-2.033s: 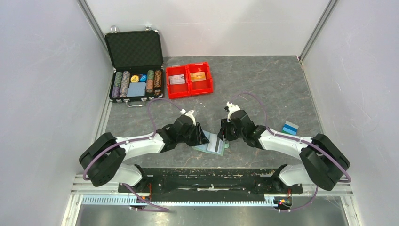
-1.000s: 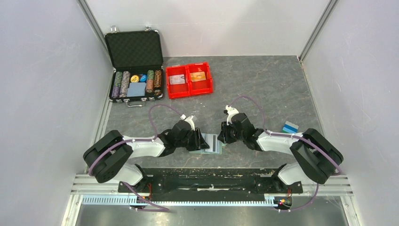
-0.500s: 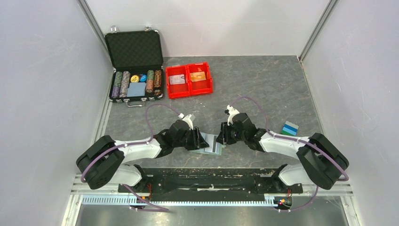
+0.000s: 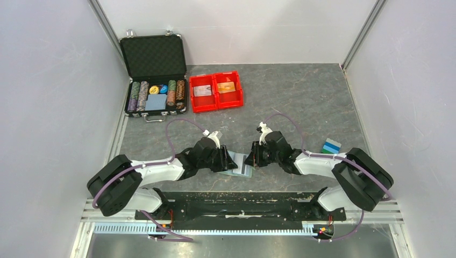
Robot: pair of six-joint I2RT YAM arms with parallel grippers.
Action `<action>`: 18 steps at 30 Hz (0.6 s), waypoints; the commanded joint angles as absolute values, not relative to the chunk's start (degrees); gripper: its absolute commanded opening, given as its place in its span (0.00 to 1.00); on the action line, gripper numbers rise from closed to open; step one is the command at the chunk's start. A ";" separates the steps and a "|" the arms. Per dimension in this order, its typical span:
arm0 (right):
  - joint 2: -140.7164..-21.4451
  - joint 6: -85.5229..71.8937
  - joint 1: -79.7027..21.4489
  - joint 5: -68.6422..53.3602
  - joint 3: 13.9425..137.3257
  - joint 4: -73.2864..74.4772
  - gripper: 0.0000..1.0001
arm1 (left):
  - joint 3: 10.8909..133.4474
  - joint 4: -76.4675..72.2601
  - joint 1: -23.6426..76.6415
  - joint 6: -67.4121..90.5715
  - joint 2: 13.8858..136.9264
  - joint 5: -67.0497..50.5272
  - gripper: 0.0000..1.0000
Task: Take the credit cards out of the card holder
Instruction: Remove the credit card from the card holder.
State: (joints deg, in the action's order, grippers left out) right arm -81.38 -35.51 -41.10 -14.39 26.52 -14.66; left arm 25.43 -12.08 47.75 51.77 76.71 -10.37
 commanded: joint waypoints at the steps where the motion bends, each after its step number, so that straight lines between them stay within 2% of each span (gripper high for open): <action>1: -83.11 -36.14 -41.40 -15.26 25.32 -17.20 0.26 | 25.25 -13.75 47.63 51.85 77.47 -9.32 0.46; 12: -86.28 -33.85 -41.35 -14.35 24.18 -17.47 0.09 | 24.82 -14.15 47.59 52.62 77.46 -9.51 0.47; 18: -87.06 -32.25 -41.24 -13.68 23.91 -16.97 0.07 | 25.26 -7.89 46.52 51.88 75.23 -6.40 0.48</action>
